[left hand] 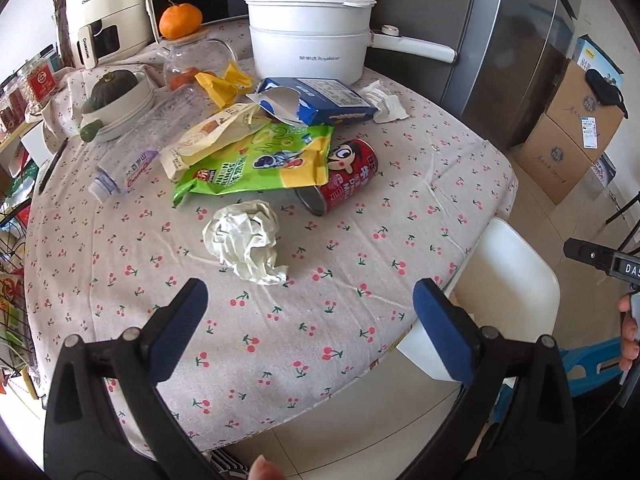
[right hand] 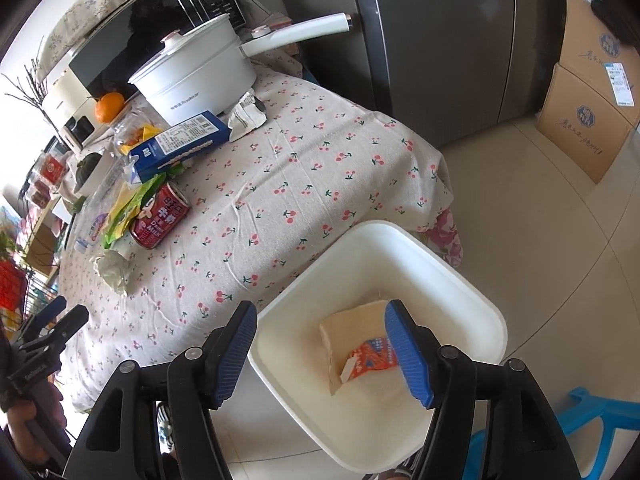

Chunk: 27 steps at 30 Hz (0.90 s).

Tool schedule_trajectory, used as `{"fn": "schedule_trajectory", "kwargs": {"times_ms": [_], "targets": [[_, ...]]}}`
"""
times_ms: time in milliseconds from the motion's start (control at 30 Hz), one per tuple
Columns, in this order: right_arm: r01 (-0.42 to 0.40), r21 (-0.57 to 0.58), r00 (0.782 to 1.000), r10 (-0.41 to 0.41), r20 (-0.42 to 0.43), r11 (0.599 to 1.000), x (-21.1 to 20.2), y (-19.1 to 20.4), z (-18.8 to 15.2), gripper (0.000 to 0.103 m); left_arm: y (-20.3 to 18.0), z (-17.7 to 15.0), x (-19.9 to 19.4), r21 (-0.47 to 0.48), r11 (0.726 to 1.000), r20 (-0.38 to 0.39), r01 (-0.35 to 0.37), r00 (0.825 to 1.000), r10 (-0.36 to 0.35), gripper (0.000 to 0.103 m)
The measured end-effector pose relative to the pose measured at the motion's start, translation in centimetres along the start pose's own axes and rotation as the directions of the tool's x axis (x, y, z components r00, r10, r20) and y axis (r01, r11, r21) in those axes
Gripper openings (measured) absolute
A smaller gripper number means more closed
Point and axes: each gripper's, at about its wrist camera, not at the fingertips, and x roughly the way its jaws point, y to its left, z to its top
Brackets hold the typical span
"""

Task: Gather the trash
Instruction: 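Open the left tool to drop the milk carton into the bin, then grasp the crumpled white paper with the left tool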

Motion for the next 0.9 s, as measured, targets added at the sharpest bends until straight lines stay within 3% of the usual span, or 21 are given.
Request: {"fn": "schedule_trajectory", "kwargs": {"times_ms": [300,500,700,900], "targets": [[0.058,-0.086,0.996,-0.051,0.075,0.995,-1.8,2.3,0.2,0.083,1.9,0.2,-1.4,-0.02,0.999,0.041,-0.043,0.998,0.043,0.102],[0.077,-0.116,0.995,-0.068,0.077,0.99,-1.1,3.4,0.2,0.085,4.5,0.2,-0.7,-0.051,0.996,0.052,-0.076,0.996,0.078,0.102],[0.047,-0.166,0.999,-0.047,0.006,0.985,2.0,5.5,1.2,0.085,6.2,0.5,2.9,-0.044,0.998,-0.017,-0.053,0.999,0.052,0.102],[0.033,-0.159,0.999,-0.037,-0.023,0.987,3.8,7.2,2.9,0.085,6.1,1.3,6.3,-0.113,0.994,-0.073,0.003,0.997,-0.011,0.101]]}}
